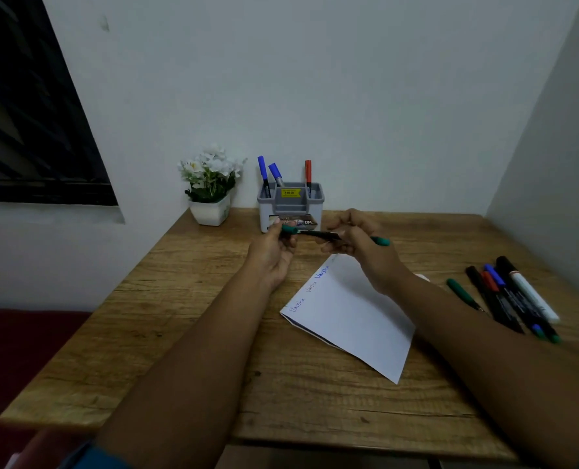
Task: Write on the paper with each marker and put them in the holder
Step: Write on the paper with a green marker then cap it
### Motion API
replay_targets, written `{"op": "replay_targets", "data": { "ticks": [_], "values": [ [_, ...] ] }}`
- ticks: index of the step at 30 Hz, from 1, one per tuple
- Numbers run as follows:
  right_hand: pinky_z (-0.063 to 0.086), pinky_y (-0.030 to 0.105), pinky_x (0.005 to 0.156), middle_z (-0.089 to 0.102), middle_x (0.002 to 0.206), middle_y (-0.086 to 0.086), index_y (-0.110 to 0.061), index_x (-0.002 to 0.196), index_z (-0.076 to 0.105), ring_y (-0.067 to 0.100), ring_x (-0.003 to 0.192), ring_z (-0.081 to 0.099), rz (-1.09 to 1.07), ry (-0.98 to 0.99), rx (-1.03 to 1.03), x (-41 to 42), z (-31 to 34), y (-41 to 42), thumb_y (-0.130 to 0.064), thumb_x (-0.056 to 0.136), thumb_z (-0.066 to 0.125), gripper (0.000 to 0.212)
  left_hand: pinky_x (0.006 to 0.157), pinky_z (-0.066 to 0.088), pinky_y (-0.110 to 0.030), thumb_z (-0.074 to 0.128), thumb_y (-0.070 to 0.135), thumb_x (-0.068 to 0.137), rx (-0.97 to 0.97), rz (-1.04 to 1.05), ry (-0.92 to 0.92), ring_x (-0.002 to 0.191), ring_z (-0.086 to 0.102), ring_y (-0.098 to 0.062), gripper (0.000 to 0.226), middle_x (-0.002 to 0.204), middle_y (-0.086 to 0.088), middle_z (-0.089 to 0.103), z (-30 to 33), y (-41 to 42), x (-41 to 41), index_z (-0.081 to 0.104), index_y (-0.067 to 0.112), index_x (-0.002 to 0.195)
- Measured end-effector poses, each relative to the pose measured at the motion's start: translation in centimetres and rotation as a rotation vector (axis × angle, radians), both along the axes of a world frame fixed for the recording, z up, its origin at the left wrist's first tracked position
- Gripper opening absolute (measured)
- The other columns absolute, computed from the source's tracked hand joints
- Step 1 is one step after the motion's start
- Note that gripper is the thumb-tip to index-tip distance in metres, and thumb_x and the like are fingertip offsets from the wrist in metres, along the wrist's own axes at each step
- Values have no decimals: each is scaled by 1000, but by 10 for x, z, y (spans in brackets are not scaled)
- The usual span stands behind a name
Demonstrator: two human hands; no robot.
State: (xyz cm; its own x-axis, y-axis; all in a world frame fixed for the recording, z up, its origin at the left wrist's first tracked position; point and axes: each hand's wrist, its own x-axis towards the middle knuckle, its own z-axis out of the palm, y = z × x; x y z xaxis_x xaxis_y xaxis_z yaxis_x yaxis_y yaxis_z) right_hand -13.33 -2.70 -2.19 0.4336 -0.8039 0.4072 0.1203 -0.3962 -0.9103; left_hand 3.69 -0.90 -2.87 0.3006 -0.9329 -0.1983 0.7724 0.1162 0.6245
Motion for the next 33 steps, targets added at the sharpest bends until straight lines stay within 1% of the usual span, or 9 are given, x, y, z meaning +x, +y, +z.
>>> {"op": "replay_targets", "data": {
  "ticks": [3, 7, 10, 14, 18, 24, 27, 29, 33],
  "values": [
    [57, 28, 71, 70, 85, 25, -6, 92, 57, 18, 71, 71, -70, 84, -144, 3, -3, 0, 10, 93, 45, 20, 49, 49, -16, 50, 16, 99, -1, -24, -38, 77, 58, -13, 14, 97, -11, 62, -1, -1, -3, 55, 5, 107],
    [56, 36, 67, 69, 83, 14, -7, 90, 62, 24, 75, 70, -153, 260, -513, 4, -8, -3, 5, 88, 62, 12, 52, 50, -15, 52, 14, 98, -29, -109, -129, 76, 59, -12, 11, 92, -10, 65, -3, 0, -9, 59, 6, 98],
    [53, 30, 63, 68, 82, 5, -4, 90, 65, 15, 72, 65, -171, 251, -632, 5, -8, -4, 2, 85, 68, 8, 52, 50, -16, 52, 14, 97, -71, -162, -126, 70, 62, -11, 12, 86, -9, 67, 0, 3, -13, 61, 5, 96],
    [51, 37, 60, 68, 76, 7, 0, 86, 69, 21, 66, 63, -211, 208, -720, 10, -6, -6, 1, 84, 70, 1, 58, 52, -16, 51, 14, 98, -99, -175, -109, 67, 62, -11, 16, 74, -6, 67, 7, 5, -13, 61, 5, 89],
    [56, 43, 66, 71, 81, 12, 2, 92, 71, 23, 72, 69, -171, 170, -636, 13, 0, -5, -6, 85, 74, 11, 58, 53, -18, 49, 18, 99, -137, -165, -174, 66, 60, -12, 23, 76, -8, 64, 12, 8, -9, 61, 3, 86],
    [56, 28, 81, 73, 97, -1, -25, 113, 69, 13, 87, 66, 242, 171, 108, 7, 26, -7, -50, 86, 58, 39, 55, 47, -17, 40, 24, 103, -183, 194, -602, 53, 54, -2, 25, 75, -1, 57, 20, 2, 18, 58, 9, 93],
    [53, 33, 84, 71, 99, 3, -19, 113, 66, 14, 90, 64, 43, 609, -179, 25, 36, -13, -29, 97, 59, 20, 55, 47, -18, 45, 28, 101, -215, 244, -804, 54, 53, -1, 23, 71, 2, 57, 18, 2, 24, 62, 13, 95],
    [48, 30, 77, 68, 99, 1, -24, 100, 62, 18, 93, 61, -79, 867, -399, 40, 40, -22, -29, 96, 60, 7, 57, 48, -19, 48, 29, 100, -240, 283, -793, 58, 53, -2, 20, 72, 2, 58, 19, 1, 24, 62, 15, 99],
    [48, 26, 81, 66, 107, 7, -10, 114, 60, 18, 95, 60, -297, 676, -332, 63, 51, -53, -20, 91, 68, 27, 54, 47, -16, 44, 31, 102, -149, 425, -607, 61, 58, -2, 19, 81, 1, 61, 16, -4, 37, 56, 18, 95]
  ]
}}
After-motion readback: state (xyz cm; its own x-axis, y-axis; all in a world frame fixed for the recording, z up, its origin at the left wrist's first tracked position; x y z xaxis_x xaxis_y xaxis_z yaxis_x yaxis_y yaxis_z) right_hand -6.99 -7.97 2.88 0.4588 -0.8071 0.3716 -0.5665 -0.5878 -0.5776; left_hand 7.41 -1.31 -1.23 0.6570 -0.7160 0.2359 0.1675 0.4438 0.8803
